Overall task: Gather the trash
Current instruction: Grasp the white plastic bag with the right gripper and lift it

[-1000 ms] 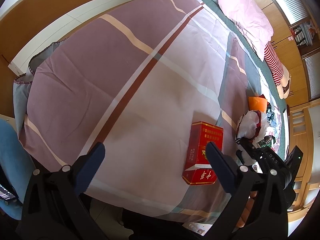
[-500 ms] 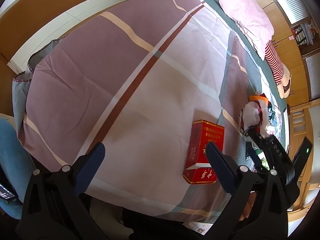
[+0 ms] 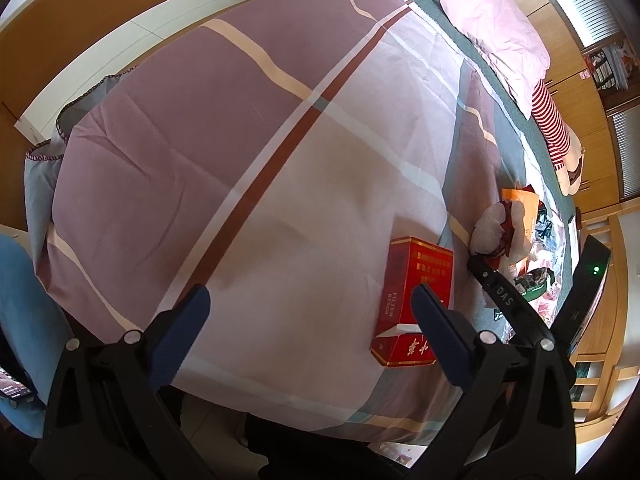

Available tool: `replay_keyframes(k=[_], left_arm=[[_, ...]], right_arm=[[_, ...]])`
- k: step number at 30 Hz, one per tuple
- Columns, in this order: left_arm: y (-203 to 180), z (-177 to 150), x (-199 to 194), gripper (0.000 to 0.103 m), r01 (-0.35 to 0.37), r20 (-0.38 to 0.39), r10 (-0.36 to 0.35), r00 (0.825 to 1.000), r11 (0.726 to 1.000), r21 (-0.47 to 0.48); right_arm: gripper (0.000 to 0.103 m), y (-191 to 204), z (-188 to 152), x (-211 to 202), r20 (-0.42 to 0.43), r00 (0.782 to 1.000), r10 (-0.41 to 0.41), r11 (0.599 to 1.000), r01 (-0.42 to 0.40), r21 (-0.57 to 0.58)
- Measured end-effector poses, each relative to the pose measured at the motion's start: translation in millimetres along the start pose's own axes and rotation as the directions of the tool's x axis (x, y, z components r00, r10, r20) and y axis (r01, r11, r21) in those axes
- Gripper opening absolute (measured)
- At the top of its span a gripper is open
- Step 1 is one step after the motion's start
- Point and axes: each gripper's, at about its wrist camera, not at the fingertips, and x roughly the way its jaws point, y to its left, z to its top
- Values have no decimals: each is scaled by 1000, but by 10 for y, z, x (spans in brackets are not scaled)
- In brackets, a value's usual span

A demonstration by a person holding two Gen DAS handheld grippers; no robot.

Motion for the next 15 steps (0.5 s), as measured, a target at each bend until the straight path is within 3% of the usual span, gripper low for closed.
replay_keyframes(k=[7, 10, 12, 15], left_arm=[[-9, -7, 9, 99, 0, -4, 0, 1000, 1000, 4], [-23, -12, 24, 99, 3, -12, -3, 1000, 1000, 12], [-31, -15, 36, 99, 10, -19, -9, 1000, 1000, 13], [-58, -26, 76, 99, 17, -34, -16, 999, 1000, 12]], right_arm=[[14, -286, -6, -143, 31, 999, 12, 989, -16, 148], [14, -403, -9, -323, 102, 995, -8, 977, -14, 212], [14, -438, -27, -516, 176, 983, -48, 974, 7, 227], [14, -496, -113, -790, 266, 963, -48, 963, -27, 270]])
